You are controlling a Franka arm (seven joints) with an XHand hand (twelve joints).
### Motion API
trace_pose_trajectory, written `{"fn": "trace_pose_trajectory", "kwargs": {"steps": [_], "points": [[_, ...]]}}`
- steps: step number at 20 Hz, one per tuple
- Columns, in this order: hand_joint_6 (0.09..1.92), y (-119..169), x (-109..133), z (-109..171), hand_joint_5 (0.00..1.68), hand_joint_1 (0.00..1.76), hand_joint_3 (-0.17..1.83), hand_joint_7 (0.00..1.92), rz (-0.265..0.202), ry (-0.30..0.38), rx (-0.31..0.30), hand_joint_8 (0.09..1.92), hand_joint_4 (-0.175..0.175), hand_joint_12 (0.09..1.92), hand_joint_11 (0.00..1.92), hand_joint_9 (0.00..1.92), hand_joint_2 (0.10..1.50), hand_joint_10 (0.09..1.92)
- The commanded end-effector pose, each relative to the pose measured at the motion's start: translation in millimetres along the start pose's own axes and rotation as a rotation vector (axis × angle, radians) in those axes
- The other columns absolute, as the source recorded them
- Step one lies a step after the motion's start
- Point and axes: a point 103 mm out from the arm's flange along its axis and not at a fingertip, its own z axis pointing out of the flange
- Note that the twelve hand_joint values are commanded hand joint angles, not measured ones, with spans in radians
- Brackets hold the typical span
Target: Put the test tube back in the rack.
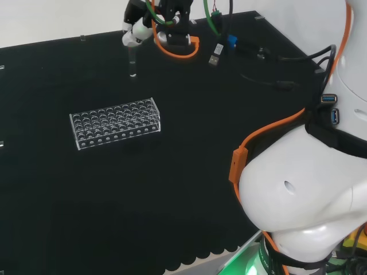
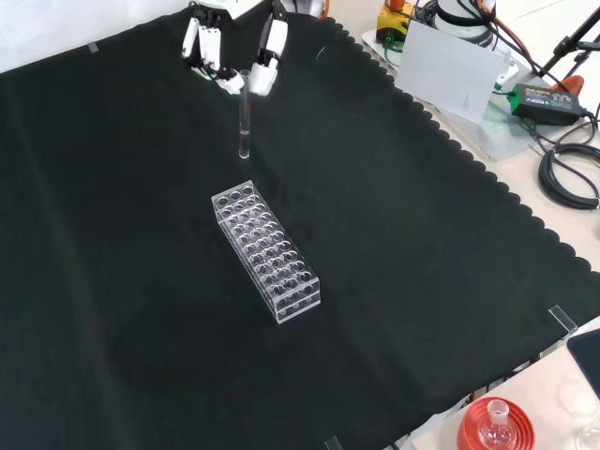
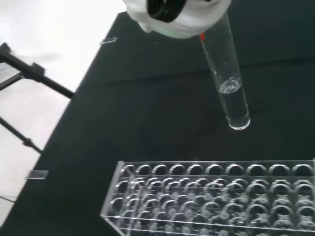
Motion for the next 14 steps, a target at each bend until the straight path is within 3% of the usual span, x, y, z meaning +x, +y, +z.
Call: {"fn": "trace_pose_trajectory", "kwargs": {"steps": [1,7,14], "points": [[0.66,3.6,10.7,3.9,1.19,1.3,0.02,1.24,-0.026,0.012,0.007,0.63,-0.175,1.27,0.68,1.11,1.0,0.58],[0.65,4.2,12.7,10.4,1.19,1.3,0.02,1.25,-0.037,0.021,0.026,0.63,-0.175,1.27,0.68,1.11,1.0,0.58],[0.65,11.2,25.7,50.0,1.19,1.3,0.03,1.25,-0.059,0.068,0.093,0.62,-0.175,1.27,0.68,1.11,1.0,0.59]]}}
